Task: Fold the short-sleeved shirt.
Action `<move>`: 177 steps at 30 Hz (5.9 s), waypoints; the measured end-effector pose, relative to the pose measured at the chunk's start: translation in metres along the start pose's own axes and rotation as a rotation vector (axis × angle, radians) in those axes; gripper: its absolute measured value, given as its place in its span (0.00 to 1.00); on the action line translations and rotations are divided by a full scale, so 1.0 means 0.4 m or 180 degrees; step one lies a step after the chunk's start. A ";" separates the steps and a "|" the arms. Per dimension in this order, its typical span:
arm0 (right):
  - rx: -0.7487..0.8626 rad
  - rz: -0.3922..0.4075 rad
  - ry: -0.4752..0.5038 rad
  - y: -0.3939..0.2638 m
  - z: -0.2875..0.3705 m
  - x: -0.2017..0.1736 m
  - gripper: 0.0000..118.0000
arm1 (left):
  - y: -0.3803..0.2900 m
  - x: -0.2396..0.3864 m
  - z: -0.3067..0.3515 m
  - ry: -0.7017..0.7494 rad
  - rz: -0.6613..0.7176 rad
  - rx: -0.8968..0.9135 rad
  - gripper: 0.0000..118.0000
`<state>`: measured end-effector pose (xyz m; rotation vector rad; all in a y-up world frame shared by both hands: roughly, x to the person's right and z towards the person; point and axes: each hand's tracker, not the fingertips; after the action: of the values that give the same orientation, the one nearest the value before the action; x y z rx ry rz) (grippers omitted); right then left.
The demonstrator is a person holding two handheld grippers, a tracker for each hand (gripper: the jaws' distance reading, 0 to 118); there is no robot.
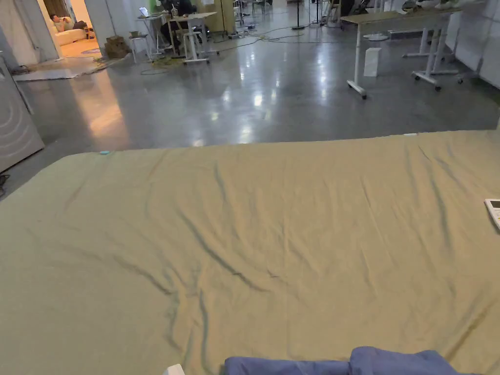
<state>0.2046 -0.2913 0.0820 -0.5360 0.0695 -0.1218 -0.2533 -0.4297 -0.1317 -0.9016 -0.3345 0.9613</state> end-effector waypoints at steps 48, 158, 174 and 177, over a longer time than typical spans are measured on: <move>-0.0080 -0.0336 0.0010 -0.052 0.019 0.039 0.00 | -0.232 0.293 -0.349 -0.0182 -0.1258 -0.0829 0.03; 0.1662 0.0922 0.0154 0.354 -0.017 -0.173 0.00 | -0.253 0.650 0.484 0.1352 -0.3414 0.2767 0.58; 0.1620 0.0616 0.0207 0.346 -0.002 -0.141 0.00 | -0.263 0.649 0.479 0.1190 -0.3465 0.2737 0.00; 0.1455 0.0612 0.0248 0.337 -0.020 -0.145 0.00 | -0.262 0.646 0.477 0.1200 -0.3461 0.2726 0.00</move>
<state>0.1597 -0.1725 0.0080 -0.0664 0.1640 0.0305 -0.1669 -0.1472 0.0323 -0.0174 -0.0310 -0.1279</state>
